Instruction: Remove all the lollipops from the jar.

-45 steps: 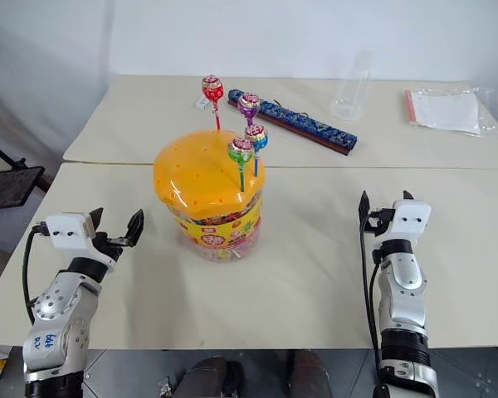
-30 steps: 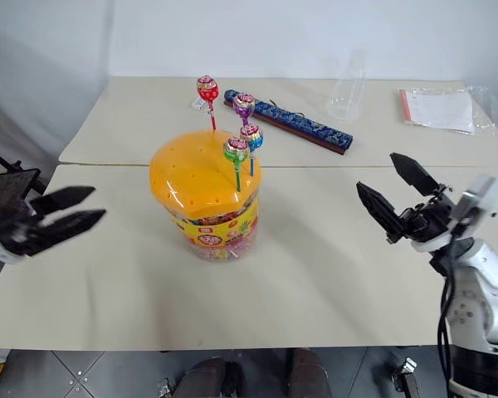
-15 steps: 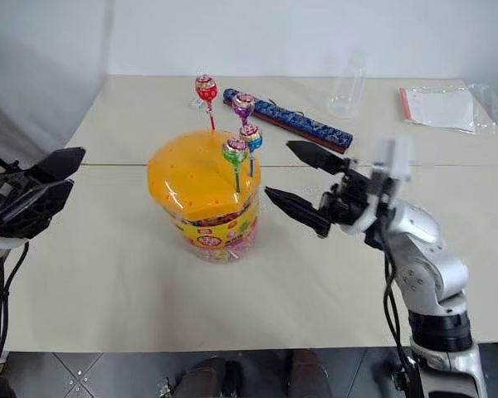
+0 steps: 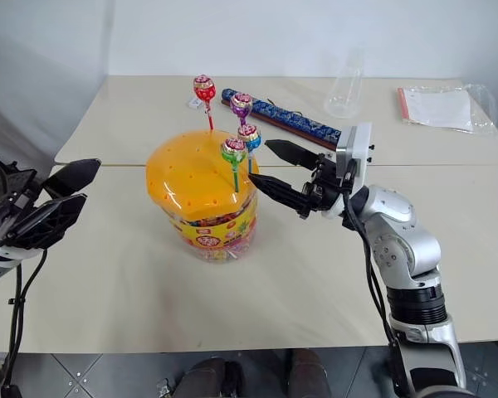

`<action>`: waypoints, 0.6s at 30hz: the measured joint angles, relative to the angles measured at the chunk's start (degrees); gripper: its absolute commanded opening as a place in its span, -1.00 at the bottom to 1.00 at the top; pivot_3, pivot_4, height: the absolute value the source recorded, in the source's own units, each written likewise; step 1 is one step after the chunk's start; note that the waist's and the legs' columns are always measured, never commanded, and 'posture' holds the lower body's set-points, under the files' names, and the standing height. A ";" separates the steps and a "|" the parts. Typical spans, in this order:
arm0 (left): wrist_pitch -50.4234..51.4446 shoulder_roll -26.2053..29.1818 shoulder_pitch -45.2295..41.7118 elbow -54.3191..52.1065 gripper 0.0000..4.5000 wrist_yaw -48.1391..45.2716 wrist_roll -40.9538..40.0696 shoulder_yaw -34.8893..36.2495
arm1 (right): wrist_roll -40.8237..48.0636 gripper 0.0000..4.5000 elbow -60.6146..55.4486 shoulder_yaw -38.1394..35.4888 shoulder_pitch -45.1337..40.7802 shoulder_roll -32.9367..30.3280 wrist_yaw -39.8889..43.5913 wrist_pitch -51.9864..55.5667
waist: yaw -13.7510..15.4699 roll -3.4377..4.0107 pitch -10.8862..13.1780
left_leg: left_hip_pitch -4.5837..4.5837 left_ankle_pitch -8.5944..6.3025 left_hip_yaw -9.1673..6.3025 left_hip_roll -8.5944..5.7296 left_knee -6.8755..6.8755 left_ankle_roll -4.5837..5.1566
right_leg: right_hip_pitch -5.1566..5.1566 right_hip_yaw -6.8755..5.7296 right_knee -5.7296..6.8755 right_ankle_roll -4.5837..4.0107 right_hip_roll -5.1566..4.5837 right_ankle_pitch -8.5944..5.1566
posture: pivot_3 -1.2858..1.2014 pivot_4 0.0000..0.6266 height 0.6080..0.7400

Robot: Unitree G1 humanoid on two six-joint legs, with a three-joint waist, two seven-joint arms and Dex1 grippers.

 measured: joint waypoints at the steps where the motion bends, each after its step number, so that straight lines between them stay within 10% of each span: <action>1: -0.32 -0.12 0.02 0.00 1.00 -0.05 0.00 0.00 | -0.13 -0.01 0.01 0.13 -0.39 0.30 0.22 0.06 | 0.00 0.00 0.00 | 0.00 0.00 0.00 0.00 0.00 0.00 | 0.00 0.00 0.01 0.00 0.00 0.00 | 0.03 -0.52 1.00; 8: -1.81 -0.51 0.19 0.01 1.00 -1.09 0.03 -0.20 | 0.51 -0.96 0.00 0.18 -1.47 1.88 1.73 1.18 | 0.05 0.00 0.00 | -0.01 0.00 -0.04 -0.03 0.00 0.00 | 0.00 -0.03 0.01 0.00 -0.03 0.00 | 0.03 -0.52 1.00; 18: -3.39 -0.83 0.20 0.13 1.00 -3.24 0.07 -1.68 | 7.53 -0.96 0.04 -5.40 -1.43 1.39 3.83 3.64 | 0.22 0.00 0.00 | -0.03 0.00 -0.07 -0.04 -0.01 0.01 | 0.00 -0.13 0.00 0.00 -0.05 0.00 | 0.03 -0.52 1.00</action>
